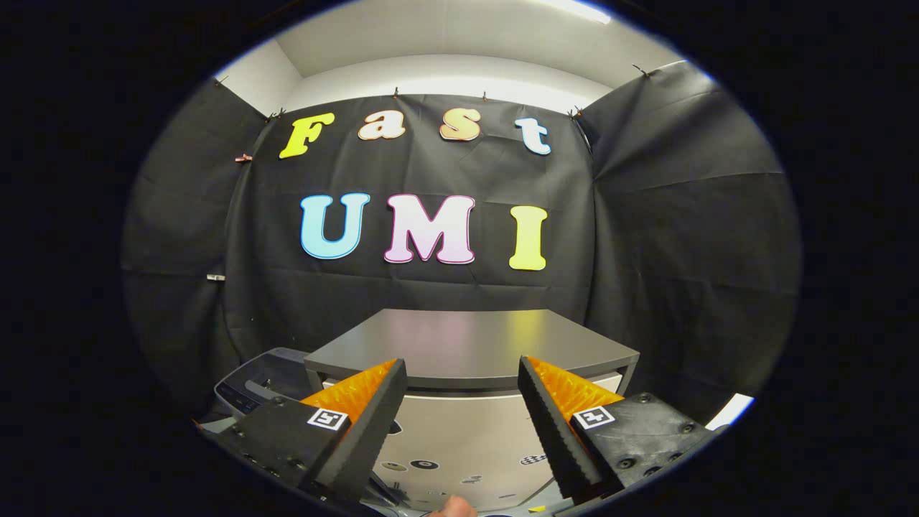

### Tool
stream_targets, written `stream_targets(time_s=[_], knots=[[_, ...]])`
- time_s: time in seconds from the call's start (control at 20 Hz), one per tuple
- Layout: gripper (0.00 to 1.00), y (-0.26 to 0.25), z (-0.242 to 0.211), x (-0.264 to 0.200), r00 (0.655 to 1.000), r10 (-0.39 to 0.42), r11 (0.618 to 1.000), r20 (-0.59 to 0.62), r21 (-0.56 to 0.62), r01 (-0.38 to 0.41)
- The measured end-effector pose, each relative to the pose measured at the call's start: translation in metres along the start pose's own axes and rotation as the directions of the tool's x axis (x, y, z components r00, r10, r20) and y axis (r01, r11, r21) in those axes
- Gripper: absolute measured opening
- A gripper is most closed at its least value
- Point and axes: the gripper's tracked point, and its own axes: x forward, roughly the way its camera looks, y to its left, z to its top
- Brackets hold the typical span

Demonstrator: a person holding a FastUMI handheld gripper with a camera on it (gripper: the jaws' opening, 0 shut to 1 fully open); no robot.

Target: Put the clothes into the washing machine and then close the washing machine lid.

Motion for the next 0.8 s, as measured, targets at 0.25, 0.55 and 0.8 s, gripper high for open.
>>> stream_targets(time_s=[0.25, 0.55, 0.8], knots=[[0.98, 0.0022, 0.0011, -0.0018, 1.000, 0.011, 1.000, 0.011, 0.005, -0.011], [0.98, 0.0045, -0.0022, -0.0012, 1.000, 0.019, 1.000, 0.003, -0.002, -0.019], [0.98, 0.0032, -0.0034, -0.0003, 1.000, 0.015, 1.000, 0.000, -0.004, -0.015]])
